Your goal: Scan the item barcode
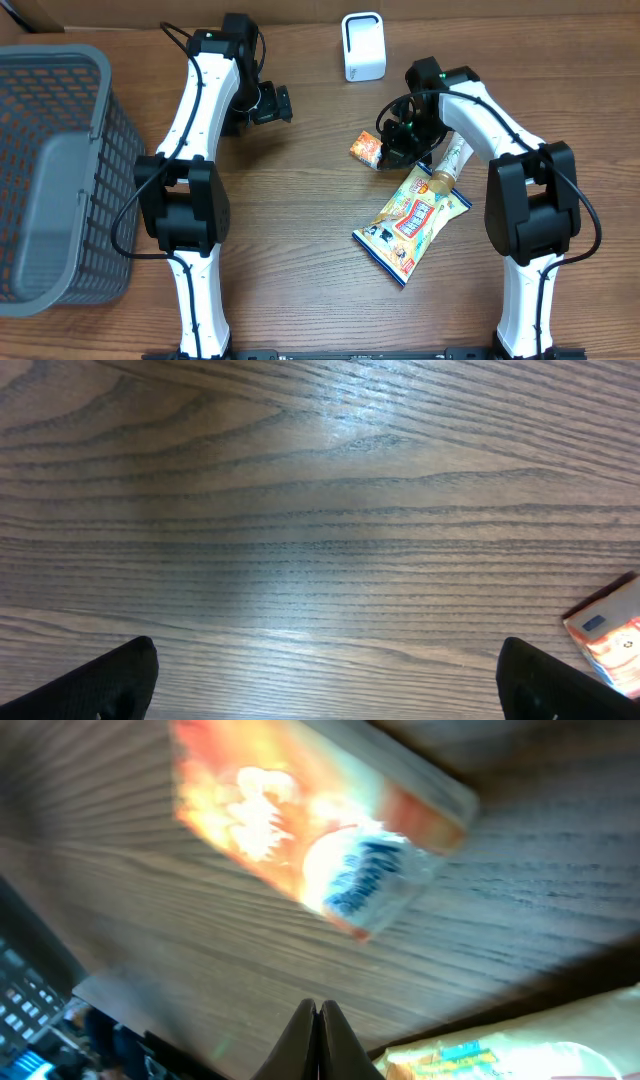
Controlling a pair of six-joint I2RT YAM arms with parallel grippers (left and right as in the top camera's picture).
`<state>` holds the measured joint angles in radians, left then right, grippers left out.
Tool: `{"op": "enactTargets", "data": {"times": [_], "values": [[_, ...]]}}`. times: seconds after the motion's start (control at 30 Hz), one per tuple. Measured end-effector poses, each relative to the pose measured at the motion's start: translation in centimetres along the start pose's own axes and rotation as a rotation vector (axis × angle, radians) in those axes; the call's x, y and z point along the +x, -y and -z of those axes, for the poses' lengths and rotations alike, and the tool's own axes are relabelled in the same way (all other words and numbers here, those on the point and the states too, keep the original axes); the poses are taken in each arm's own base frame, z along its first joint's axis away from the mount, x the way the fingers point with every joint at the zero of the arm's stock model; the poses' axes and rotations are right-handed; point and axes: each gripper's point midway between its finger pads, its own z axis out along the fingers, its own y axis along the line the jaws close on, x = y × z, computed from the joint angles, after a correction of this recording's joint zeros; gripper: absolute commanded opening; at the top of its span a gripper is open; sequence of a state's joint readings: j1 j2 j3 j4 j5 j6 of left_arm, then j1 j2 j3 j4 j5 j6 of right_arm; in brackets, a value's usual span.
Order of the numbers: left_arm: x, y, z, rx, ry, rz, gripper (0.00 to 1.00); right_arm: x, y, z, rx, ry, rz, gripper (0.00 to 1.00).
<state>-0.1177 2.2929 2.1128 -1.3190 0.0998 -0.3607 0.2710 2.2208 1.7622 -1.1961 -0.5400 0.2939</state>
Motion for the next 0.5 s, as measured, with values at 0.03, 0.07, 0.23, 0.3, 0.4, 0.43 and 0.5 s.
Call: {"op": "enactTargets", "data": {"times": [0.03,0.07,0.23,0.3,0.4,0.43,0.5], "values": [[0.0,0.0,0.0,0.0,0.0,0.0,1.0,-0.5,-0.2,0.6,0.01,0.02,0.021,0.04],[0.0,0.0,0.0,0.0,0.0,0.0,1.0,-1.3,-0.3,1.3,0.024,0.055,0.046,0.04],[0.0,0.0,0.0,0.0,0.0,0.0,1.0,-6.6,0.7,5.4,0.12,0.292,0.126,0.04],[0.0,0.0,0.0,0.0,0.0,0.0,1.0,-7.9,1.7,6.2,0.149,0.341,0.12,0.04],[0.0,0.0,0.0,0.0,0.0,0.0,1.0,-8.7,3.0,6.5,0.164,0.371,0.101,0.04],[0.0,0.0,0.0,0.0,0.0,0.0,1.0,-8.8,3.1,6.3,0.162,0.371,0.1,0.04],[0.0,0.0,0.0,0.0,0.0,0.0,1.0,-8.5,2.9,5.5,0.145,0.358,0.104,0.04]]}}
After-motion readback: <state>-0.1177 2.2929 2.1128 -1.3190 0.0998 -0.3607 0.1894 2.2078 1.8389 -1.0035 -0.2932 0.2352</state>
